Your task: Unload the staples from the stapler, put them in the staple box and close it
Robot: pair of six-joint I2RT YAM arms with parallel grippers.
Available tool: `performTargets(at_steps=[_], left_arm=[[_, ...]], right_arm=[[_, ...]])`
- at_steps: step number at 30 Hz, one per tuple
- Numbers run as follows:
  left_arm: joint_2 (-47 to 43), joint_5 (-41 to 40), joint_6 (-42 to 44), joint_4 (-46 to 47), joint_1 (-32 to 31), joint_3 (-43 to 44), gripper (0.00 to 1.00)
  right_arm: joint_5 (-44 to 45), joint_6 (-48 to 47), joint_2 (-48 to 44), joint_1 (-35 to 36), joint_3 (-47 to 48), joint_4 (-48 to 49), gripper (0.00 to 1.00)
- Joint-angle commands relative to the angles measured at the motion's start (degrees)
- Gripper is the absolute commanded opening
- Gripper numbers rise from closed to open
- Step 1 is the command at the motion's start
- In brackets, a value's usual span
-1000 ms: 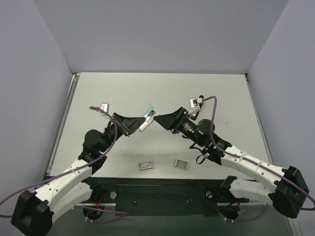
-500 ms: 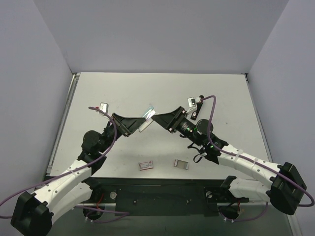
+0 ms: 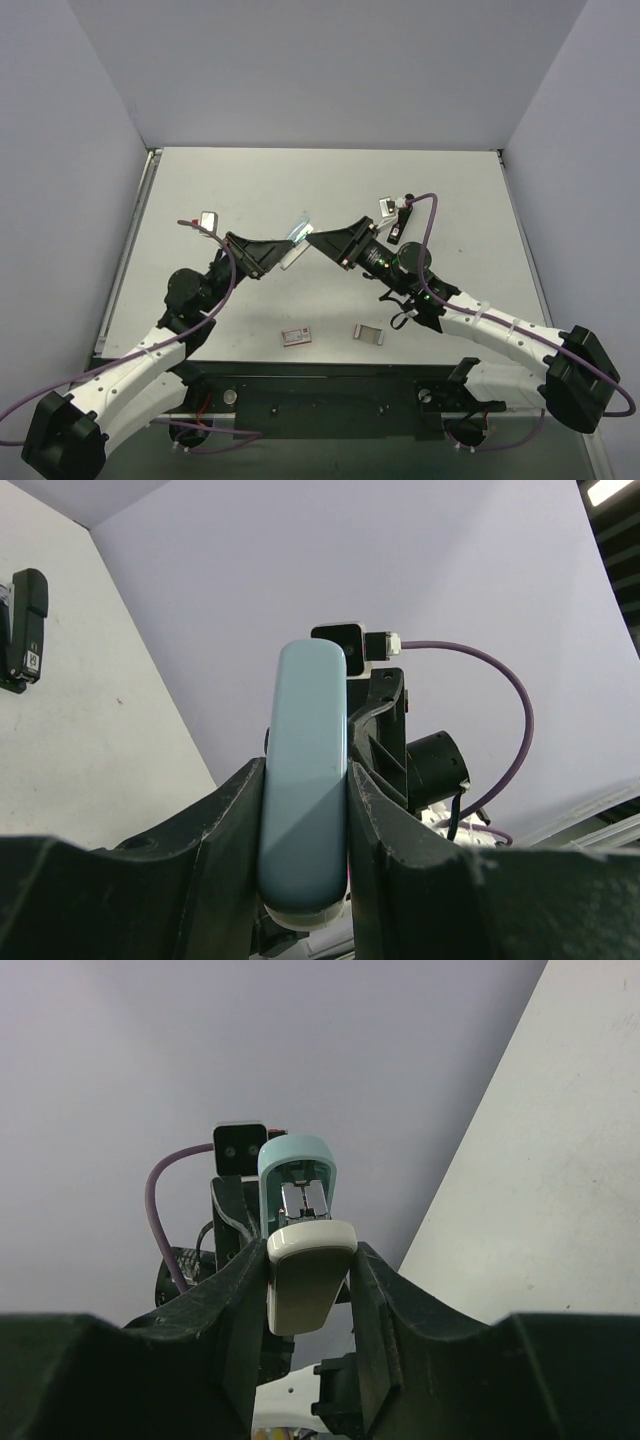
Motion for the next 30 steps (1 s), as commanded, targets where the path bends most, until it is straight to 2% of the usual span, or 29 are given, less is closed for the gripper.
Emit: performTargets(at_steps=[1,3,4,6,11,13,19,21,23,30], left_arm=[[-1.4,3.6,1.5,3.3,-0.5,0.1,0.0],[-1.7,4.8,2.7,1.9,-0.5,0.4,0.13],[-1.9,5.4,3.0,0.6,-0.4,0.4,0.25],[-2.4,6.7,3.7,0.0,-0.3,0.3,0.39],[-3.1,10.4,5.6,-1.6,-0.1,1.0,0.65],[-3.3,12.6,6.6,-1.9,-0.1,1.6,0.72],[-3.0,17.9,11.2,-4.7,-0.1,3.5,0.74],[-2.8,19.4,12.4,-5.4,-0.1,3.9,0.74],[-3.1,20.9,12.8,-4.7,-0.1,4.3,0.74],[-3.7,24.8,14.7,-6.2,-0.2,5.0,0.74]], right_arm=[[-0.5,-1.7,-1.2,0.3,2.5,2.9,0.13],[-1.1,-2.5,-2.3,0.0,2.8,0.9,0.12],[-1.6,-2.8,-3.5,-0.2,3.1,-0.8,0.12],[-2.3,-3.7,-5.2,-0.9,3.7,-5.8,0.11],[-5.7,-3.7,-9.8,-4.9,2.1,-10.2,0.1],[-8.5,-3.9,-11.3,-6.5,2.0,-12.9,0.1],[-14.5,-5.4,-14.8,-9.6,1.1,-16.9,0.07],[-17.1,-6.6,-14.9,-9.8,2.5,-20.0,0.07],[-19.6,-8.2,-14.6,-9.8,6.0,-28.1,0.06],[-27.2,-14.1,-16.1,-9.6,9.7,-36.4,0.06]])
